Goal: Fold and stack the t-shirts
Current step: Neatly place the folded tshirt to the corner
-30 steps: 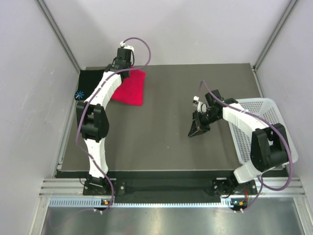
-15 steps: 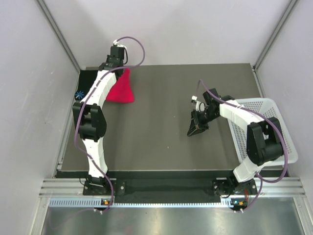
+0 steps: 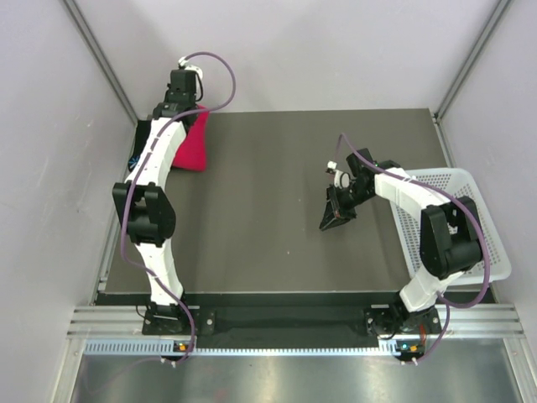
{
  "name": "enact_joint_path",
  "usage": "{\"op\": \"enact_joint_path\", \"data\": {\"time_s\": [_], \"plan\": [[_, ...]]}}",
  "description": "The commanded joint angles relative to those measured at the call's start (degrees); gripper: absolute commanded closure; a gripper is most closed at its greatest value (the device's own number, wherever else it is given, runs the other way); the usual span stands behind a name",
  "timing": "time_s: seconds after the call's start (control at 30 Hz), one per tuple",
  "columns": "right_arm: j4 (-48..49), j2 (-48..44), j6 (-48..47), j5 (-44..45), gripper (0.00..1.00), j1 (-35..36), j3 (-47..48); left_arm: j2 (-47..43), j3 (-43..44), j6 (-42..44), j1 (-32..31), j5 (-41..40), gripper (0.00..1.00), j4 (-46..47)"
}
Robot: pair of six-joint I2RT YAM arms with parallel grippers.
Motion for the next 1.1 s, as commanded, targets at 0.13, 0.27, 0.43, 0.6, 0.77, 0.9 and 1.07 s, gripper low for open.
{"op": "enact_joint_path", "data": {"time_s": [0.13, 0.27, 0.43, 0.6, 0.77, 0.9, 1.07], "plan": [[0.34, 0.45, -0.82, -0.73, 0.91, 0.09, 2.44, -2.81, 3.43, 2.83, 1.2, -0.73, 1.0, 5.27], [0.34, 0.54, -0.64, -0.82, 0.91, 0.18, 2.62, -2.46, 3.87, 3.62, 1.91, -0.29, 1.0, 6.5], [0.34, 0.54, -0.64, -0.73, 0.91, 0.09, 2.27, -0.97, 3.96, 3.09, 3.05, 1.12, 1.0, 7.03], [0.16, 0.63, -0.64, -0.38, 0.91, 0.0, 1.92, 0.44, 3.61, 3.97, 3.4, 2.17, 1.0, 8.52], [0.07, 0.98, -0.55, -0.2, 0.91, 0.0, 2.27, 2.11, 4.13, 4.24, 4.37, 2.96, 1.0, 8.7], [0.16, 0.98, -0.29, 0.15, 0.91, -0.17, 2.27, 3.25, 4.05, 3.97, 5.16, 3.23, 1.0, 9.31], [0.25, 1.33, 0.23, 0.68, 0.91, -0.17, 2.44, 4.75, 4.31, 3.89, 5.77, 3.05, 1.0, 9.75]]}}
